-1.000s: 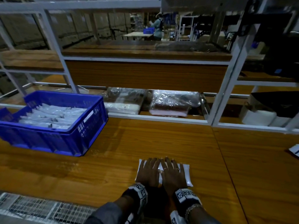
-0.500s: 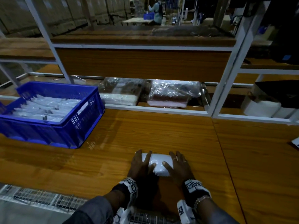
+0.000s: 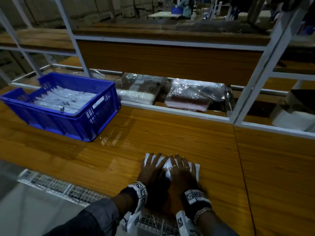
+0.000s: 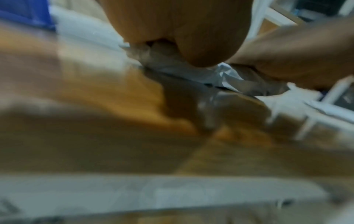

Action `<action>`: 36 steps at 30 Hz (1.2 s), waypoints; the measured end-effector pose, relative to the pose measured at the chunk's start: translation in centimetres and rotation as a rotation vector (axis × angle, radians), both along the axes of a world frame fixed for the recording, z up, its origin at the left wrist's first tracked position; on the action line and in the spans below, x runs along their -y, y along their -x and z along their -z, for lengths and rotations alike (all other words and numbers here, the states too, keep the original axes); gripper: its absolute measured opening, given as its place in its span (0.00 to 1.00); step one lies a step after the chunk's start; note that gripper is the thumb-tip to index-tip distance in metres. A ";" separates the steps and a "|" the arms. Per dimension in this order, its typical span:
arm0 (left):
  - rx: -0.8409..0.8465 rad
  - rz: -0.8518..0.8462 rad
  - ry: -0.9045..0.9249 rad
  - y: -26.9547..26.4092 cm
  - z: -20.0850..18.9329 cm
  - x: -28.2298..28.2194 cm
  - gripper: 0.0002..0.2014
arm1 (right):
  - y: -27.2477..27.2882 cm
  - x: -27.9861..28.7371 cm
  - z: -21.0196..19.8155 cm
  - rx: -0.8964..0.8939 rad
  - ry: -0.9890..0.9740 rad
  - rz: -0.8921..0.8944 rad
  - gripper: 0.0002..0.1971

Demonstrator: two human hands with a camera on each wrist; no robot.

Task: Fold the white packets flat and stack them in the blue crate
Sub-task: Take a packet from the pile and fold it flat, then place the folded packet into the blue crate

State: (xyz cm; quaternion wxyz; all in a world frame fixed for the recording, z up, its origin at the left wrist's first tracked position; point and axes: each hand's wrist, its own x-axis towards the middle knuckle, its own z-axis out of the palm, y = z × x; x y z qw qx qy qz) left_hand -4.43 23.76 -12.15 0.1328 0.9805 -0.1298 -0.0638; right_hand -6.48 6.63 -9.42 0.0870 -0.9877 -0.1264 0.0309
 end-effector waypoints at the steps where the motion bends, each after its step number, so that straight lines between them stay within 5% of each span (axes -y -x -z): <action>1: 0.026 0.011 -0.007 0.3 0.3 0.1 0.27 | 0.0 -0.1 0.1 0.005 0.001 0.007 0.29; 5: 0.007 -0.030 -0.066 0.0 1.4 -0.3 0.27 | -0.2 -0.3 -0.8 -0.007 -0.075 -0.041 0.24; 10: -0.023 0.028 -0.158 0.4 0.1 -0.5 0.30 | -1.2 1.3 -0.1 -0.066 -0.053 -0.082 0.56; 12: -0.004 0.026 -0.091 1.2 -1.2 -0.8 0.31 | -1.4 2.0 0.4 -0.224 -0.100 -0.127 0.54; 14: 0.058 0.041 -0.027 2.4 -2.2 -1.0 0.35 | -1.4 2.6 0.3 -0.157 -0.066 -0.179 0.49; 18: 0.086 0.135 0.022 3.4 -2.4 -2.8 0.42 | -2.1 3.3 -0.6 -0.302 0.057 -0.223 0.60; 22: -0.005 0.132 0.012 2.4 -3.3 -4.4 0.40 | -2.7 2.3 -3.7 -0.248 0.054 -0.265 0.46; 29: 0.013 0.169 0.143 0.2 -9.2 -9.7 0.17 | -3.7 -2.4 -8.6 -0.289 -0.045 -0.214 0.27; 33: 0.024 0.159 0.211 -1.0 -14.2 -17.1 0.17 | -5.6 -7.7 -12.1 -0.217 -0.102 -0.261 0.37; 36: 0.046 0.117 0.180 -1.7 -18.8 -22.8 0.24 | -6.9 -12.2 -14.9 -0.166 -0.135 -0.335 0.31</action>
